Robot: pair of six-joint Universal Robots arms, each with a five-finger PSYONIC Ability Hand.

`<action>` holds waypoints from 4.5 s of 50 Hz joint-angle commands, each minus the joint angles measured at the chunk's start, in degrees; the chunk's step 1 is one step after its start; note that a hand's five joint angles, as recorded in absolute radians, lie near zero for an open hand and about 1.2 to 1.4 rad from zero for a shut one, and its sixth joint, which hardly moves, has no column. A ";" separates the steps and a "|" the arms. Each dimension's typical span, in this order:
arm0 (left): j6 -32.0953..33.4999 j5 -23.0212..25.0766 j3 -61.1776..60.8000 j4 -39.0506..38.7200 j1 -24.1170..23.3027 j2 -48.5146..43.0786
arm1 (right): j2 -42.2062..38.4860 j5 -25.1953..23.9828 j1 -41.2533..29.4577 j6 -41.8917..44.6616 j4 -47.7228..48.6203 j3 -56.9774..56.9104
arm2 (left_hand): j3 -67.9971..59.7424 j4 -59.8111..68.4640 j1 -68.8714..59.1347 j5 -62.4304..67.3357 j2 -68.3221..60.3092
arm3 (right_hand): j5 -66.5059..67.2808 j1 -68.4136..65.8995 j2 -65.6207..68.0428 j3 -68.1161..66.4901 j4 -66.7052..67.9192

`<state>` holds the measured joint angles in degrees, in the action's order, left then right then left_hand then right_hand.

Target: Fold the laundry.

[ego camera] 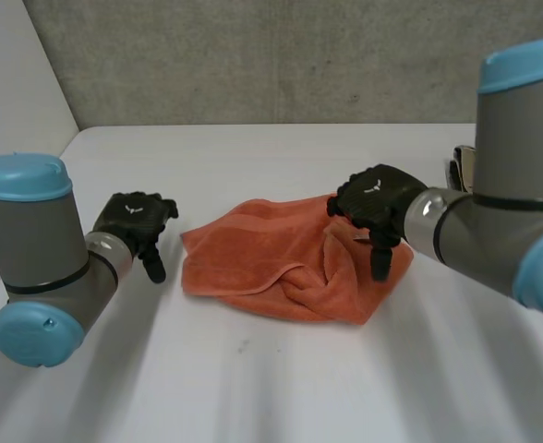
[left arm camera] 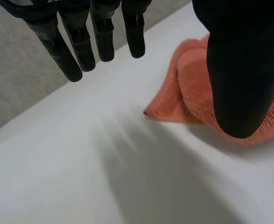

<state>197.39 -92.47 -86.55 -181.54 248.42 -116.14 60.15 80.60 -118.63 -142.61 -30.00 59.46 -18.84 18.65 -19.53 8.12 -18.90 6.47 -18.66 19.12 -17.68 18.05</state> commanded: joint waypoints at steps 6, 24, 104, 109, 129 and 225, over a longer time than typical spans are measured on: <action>2.82 3.17 0.41 0.66 -0.39 -3.65 | -16.20 -9.75 -0.29 9.36 -1.64 -15.51 | 5.77 -5.58 6.46 -5.05 5.83 | 1.43 0.76 -1.21 -0.22 -0.15; 5.99 3.26 10.07 0.40 -4.25 -11.65 | -13.60 -5.27 3.93 7.79 -6.93 -12.91 | -2.80 2.99 -2.11 3.52 -2.74 | 63.53 -61.34 60.88 -62.32 61.95; -1.92 7.74 19.60 -5.49 6.90 4.61 | 5.94 -0.52 8.24 -5.75 42.39 11.18 | -61.16 61.35 -60.47 61.88 -61.10 | 63.53 -61.34 60.88 -62.32 61.95; 0.97 8.97 10.27 -5.40 7.87 -1.27 | -0.20 -3.16 8.41 -2.86 39.84 18.84 | -61.16 61.35 -60.47 61.88 -61.10 | 63.53 -61.34 60.88 -62.32 61.95; 12.85 7.74 5.78 -3.73 9.63 -5.42 | -4.61 0.62 9.20 3.04 34.21 25.70 | -7.86 8.05 -7.17 8.58 -7.80 | 63.53 -61.34 60.88 -62.32 61.95; 5.90 -0.07 43.30 -13.32 6.46 5.57 | 4.70 8.09 10.70 -0.03 42.28 -11.12 | -61.16 61.35 -60.47 61.88 -61.10 | 63.53 -61.34 60.88 -62.32 61.95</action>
<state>210.66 -87.97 -50.90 -187.75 254.07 -113.22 60.01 90.63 -107.98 -139.06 -1.73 52.67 -68.10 68.47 -66.92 56.41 -68.58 57.52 -63.09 67.49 -68.46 68.62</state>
